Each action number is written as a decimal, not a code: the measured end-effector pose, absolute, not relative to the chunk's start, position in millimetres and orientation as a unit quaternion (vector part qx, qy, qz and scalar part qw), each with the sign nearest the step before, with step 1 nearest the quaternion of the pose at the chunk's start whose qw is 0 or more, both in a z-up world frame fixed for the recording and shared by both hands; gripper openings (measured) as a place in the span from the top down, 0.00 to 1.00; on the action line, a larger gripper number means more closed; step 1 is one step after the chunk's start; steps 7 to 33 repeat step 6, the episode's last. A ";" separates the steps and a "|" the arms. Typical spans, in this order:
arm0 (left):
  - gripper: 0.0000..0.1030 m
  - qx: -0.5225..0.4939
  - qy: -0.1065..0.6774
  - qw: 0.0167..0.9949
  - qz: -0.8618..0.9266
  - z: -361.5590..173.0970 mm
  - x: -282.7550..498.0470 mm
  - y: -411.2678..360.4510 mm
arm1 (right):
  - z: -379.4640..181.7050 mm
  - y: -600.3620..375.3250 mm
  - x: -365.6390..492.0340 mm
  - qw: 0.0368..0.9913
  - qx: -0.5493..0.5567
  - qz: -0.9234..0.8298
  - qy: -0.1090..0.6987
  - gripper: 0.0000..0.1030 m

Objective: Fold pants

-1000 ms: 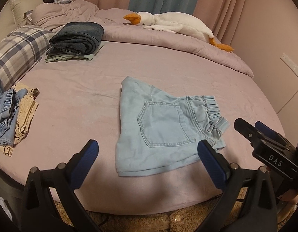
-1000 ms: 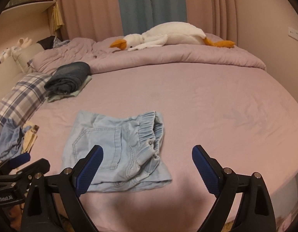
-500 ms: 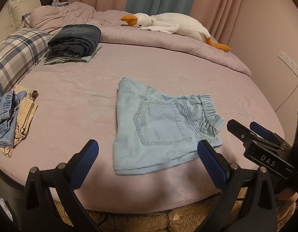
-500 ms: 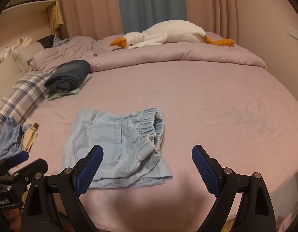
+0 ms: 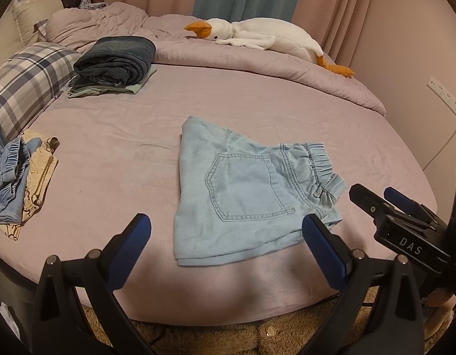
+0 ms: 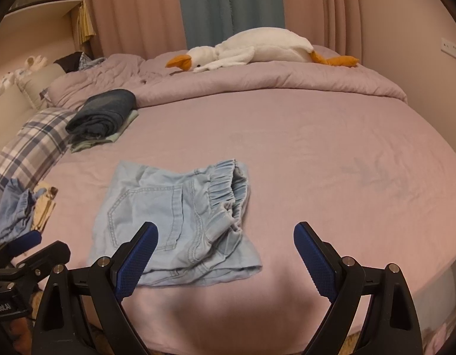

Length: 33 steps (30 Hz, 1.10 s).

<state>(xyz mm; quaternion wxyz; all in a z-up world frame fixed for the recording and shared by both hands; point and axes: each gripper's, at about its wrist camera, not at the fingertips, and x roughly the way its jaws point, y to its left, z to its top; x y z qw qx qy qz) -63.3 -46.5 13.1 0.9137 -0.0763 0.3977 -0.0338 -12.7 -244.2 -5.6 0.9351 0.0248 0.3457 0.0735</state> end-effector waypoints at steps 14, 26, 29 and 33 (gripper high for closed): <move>0.01 -0.077 0.397 0.914 -0.035 13.0 -62.6 -46.2 | -7.0 -245.3 -12.7 0.934 0.026 0.072 0.349 0.10; 0.01 -0.077 0.397 0.914 -0.035 13.0 -62.6 -46.2 | -7.0 -245.3 -12.7 0.934 0.026 0.072 0.349 0.10; 0.01 -0.077 0.397 0.914 -0.035 13.0 -62.6 -46.2 | -7.0 -245.3 -12.7 0.934 0.026 0.072 0.349 0.10; 0.01 -0.077 0.397 0.914 -0.035 13.0 -62.6 -46.2 | -7.0 -245.3 -12.7 0.934 0.026 0.072 0.349 0.10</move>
